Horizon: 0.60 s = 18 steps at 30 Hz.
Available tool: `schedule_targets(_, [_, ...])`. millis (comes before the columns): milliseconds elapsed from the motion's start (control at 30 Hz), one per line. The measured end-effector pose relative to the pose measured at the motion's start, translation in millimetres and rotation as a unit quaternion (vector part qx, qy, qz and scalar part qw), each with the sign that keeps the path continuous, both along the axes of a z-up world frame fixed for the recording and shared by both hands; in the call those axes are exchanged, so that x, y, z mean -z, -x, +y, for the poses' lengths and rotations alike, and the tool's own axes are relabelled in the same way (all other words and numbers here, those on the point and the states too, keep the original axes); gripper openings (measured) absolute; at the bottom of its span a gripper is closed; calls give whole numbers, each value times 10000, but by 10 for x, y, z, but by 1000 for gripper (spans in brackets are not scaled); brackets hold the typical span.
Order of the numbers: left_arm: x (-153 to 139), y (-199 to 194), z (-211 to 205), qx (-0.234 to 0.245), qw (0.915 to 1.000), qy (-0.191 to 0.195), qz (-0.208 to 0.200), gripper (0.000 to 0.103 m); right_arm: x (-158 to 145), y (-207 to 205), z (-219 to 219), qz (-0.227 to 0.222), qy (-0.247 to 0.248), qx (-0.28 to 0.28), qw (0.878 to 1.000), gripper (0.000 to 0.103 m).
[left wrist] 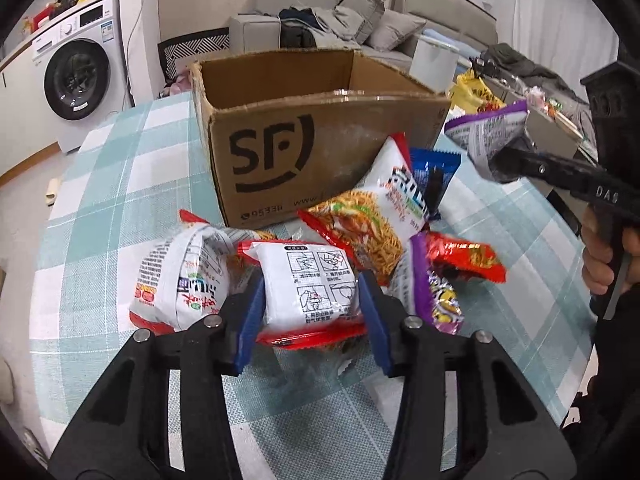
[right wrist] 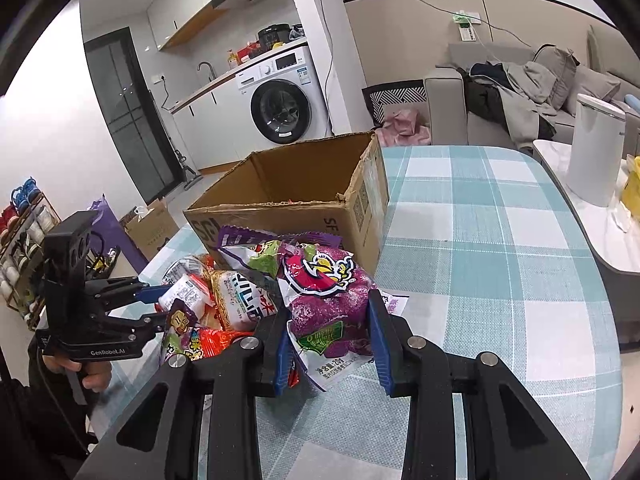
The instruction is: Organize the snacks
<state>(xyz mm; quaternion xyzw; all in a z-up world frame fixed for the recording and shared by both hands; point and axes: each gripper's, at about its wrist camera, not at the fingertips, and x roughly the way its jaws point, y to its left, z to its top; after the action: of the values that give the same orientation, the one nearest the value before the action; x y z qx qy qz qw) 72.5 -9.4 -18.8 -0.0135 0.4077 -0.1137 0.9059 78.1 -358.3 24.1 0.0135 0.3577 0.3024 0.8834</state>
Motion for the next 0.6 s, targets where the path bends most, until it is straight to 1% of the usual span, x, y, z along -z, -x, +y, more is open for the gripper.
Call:
schedule_targets(233, [-139,58,42,-13,9998,99,-181,42,-51,27,-12,-64,-69,12,10000,34])
schedule_targets(400, [-286,127,75,-79,9990,181,-389,42,-110,68,-17,-134,-142,32,9998,34])
schedule_targets(600, [-421,173,99,-182,9980,193,-573,42,-176,97,2,-201,-179,64,9996,34])
